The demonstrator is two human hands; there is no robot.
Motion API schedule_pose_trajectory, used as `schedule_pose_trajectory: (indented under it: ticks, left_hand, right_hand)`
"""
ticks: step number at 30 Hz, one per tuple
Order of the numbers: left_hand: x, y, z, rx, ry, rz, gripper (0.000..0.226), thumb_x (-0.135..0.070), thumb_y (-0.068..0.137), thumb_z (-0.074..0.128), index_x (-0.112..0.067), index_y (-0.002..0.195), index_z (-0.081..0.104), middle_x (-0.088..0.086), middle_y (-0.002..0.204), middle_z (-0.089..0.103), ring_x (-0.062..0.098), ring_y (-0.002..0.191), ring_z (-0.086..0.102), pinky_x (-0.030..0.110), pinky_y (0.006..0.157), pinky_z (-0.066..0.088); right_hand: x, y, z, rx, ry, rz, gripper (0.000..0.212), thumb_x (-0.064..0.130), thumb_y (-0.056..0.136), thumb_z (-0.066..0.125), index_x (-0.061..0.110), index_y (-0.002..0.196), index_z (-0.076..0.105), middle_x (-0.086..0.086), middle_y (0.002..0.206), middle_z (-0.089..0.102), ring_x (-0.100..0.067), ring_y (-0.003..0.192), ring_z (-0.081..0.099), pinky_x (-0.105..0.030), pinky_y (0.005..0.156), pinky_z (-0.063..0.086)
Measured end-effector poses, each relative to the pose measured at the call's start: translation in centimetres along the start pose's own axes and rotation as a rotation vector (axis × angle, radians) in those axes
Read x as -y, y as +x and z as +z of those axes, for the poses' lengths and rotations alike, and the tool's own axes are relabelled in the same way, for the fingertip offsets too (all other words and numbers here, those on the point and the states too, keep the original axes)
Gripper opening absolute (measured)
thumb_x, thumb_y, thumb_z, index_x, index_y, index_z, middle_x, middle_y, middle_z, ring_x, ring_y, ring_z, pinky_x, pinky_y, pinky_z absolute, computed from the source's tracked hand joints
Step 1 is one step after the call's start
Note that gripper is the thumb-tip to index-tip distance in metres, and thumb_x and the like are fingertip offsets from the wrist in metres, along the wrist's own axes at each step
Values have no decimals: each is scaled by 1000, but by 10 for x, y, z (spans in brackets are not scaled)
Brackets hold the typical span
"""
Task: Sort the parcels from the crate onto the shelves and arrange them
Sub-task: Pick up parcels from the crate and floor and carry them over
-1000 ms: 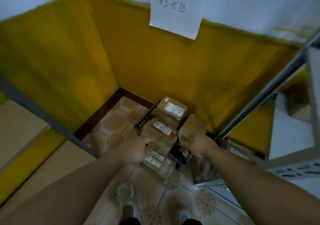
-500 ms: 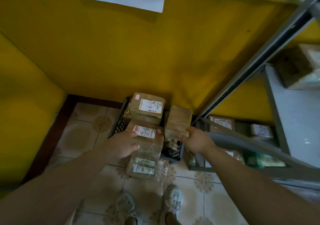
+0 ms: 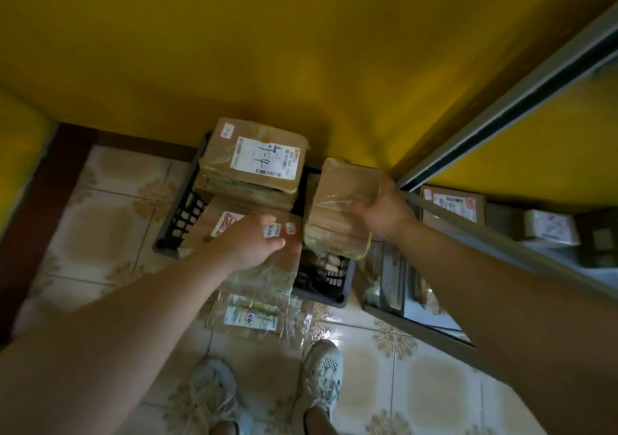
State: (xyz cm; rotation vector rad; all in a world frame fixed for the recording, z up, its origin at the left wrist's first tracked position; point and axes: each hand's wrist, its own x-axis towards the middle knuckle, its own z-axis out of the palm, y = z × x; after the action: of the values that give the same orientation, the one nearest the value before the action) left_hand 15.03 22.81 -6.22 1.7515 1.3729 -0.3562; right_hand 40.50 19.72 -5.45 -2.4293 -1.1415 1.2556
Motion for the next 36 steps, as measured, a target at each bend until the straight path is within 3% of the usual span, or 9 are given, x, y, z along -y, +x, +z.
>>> schedule_pose_trajectory:
  ticks: [5, 9, 14, 16, 20, 25, 30, 33, 36]
  left_hand:
    - [-12, 26, 11, 11, -166, -54, 63, -45, 94, 56, -23, 148, 33, 6, 143, 50, 23, 124, 53, 32, 95, 42]
    - [-28, 32, 14, 18, -190, -48, 63, -52, 95, 50, -26, 149, 32, 2, 148, 44, 19, 118, 56, 23, 76, 41]
    - [-38, 38, 20, 68, -246, -42, 68, -55, 94, 49, -27, 151, 27, 3, 126, 58, 14, 107, 57, 27, 80, 42]
    - [-43, 41, 21, 83, -274, -44, 69, -53, 93, 52, -29, 152, 25, 6, 140, 51, 17, 115, 56, 24, 77, 41]
    - [-48, 48, 24, 108, -379, -41, 71, -36, 94, 59, -30, 153, 20, 8, 153, 37, 19, 129, 48, 23, 84, 38]
    - [-44, 54, 32, 50, -787, -133, 64, -16, 97, 56, -35, 150, 25, -7, 116, 56, 19, 94, 59, 35, 69, 48]
    - [-42, 57, 38, -12, -1022, -123, 60, -13, 97, 55, -38, 146, 29, -4, 135, 46, 22, 115, 50, 51, 91, 52]
    - [-44, 56, 37, -24, -1147, -140, 60, -13, 96, 54, -40, 145, 33, 4, 138, 47, 30, 113, 54, 45, 80, 56]
    - [-49, 55, 31, 28, -1305, -152, 57, -11, 97, 51, -39, 144, 37, 10, 136, 49, 35, 113, 56, 45, 77, 54]
  right_hand:
    - [-9, 20, 6, 29, 8, -22, 99, 47, 91, 66, 26, 158, -4, -13, 151, 38, -36, 130, 47, -44, 103, 46]
    - [-18, 29, 3, 74, -19, -39, 99, 40, 95, 65, 22, 158, -9, -15, 152, 39, -36, 128, 50, -43, 100, 47]
    - [-17, 36, -7, 112, 85, -28, 98, 38, 95, 65, 22, 159, -8, -9, 160, 30, -35, 129, 49, -46, 101, 48]
    - [-16, 38, -9, 141, 126, 0, 97, 35, 96, 65, 23, 159, -7, -7, 162, 25, -34, 129, 49, -44, 100, 49]
    - [-14, 41, -7, 143, 299, 39, 85, 27, 96, 65, 25, 158, 6, -8, 147, 41, -29, 106, 55, -44, 94, 52]
    - [-8, 43, 5, 108, 450, 133, 59, 30, 103, 50, 31, 154, 20, -6, 126, 53, -32, 103, 62, -54, 92, 55]
    - [-12, 48, 17, 6, 435, 113, 29, 28, 104, 43, 19, 128, 58, -7, 127, 62, -31, 111, 60, -53, 102, 48]
    - [-16, 48, 11, -9, 524, 89, 64, 50, 94, 61, 20, 148, 40, 0, 143, 48, -26, 129, 49, -47, 109, 41]
    - [-15, 42, 0, 154, 782, 136, 124, 78, 50, 79, 28, 153, 31, -1, 149, 49, -27, 128, 54, -54, 104, 46]
